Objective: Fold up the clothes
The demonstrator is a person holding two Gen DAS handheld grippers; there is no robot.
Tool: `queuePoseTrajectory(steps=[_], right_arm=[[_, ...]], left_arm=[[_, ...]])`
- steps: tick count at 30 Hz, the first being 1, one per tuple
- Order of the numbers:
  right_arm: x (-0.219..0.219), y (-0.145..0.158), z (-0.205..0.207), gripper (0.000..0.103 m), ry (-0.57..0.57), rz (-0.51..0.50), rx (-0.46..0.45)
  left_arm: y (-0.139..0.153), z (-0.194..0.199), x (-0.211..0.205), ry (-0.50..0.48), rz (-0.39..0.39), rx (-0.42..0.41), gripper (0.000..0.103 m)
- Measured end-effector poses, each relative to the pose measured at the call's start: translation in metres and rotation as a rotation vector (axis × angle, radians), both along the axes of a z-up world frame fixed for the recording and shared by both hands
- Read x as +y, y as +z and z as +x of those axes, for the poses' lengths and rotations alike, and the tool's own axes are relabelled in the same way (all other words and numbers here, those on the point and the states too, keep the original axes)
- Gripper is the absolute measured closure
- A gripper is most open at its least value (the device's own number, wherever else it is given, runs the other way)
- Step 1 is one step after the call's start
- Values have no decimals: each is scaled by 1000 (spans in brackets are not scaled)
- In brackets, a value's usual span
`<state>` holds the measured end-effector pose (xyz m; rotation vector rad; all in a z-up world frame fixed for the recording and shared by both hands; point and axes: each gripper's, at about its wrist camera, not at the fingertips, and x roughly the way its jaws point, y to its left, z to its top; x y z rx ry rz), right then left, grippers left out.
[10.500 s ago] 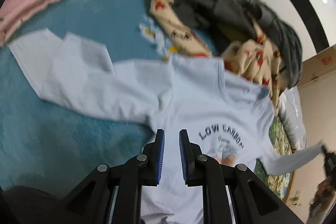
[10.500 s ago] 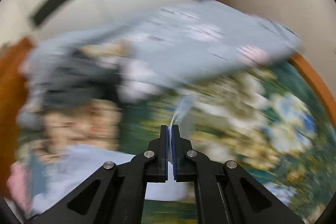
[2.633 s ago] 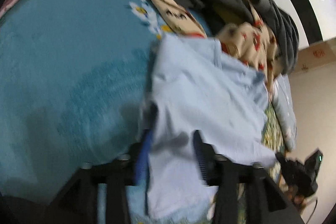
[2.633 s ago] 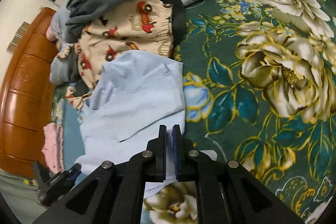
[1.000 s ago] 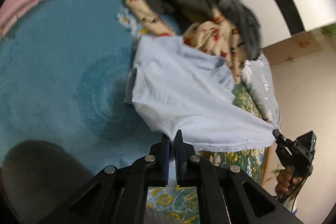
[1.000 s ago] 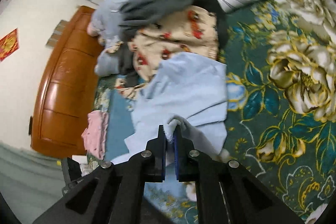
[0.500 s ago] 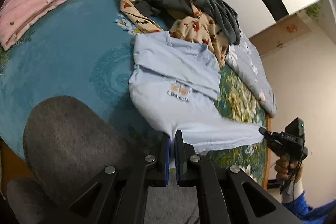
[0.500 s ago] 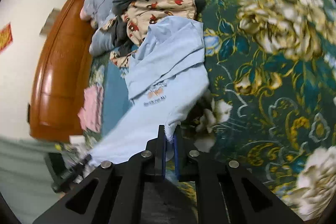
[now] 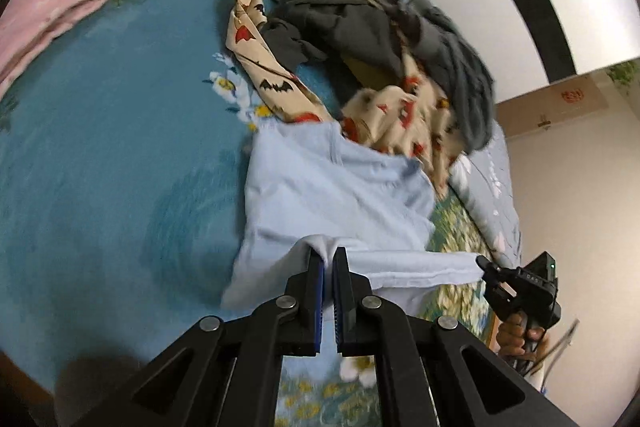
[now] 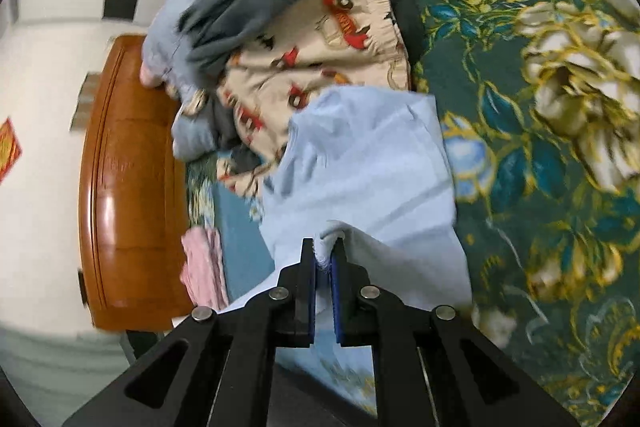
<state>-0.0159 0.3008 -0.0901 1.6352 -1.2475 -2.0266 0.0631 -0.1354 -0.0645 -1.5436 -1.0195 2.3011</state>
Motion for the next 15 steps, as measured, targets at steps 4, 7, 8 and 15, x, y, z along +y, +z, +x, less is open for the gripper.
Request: queuePoseTrajectory(steps=[4, 7, 8, 15], right_arm=[[-3, -22, -44, 97, -50, -27, -62], [-9, -33, -71, 96, -60, 20, -86], [-12, -36, -79, 96, -63, 51, -91], [2, -44, -96, 67, -139, 103, -22]], left_arm=[[-15, -42, -1, 22, 7, -23, 99], [-26, -74, -2, 38, 12, -41, 97], [-30, -85, -2, 43, 13, -46, 97], [-44, -115, -11, 92, 17, -18, 50]])
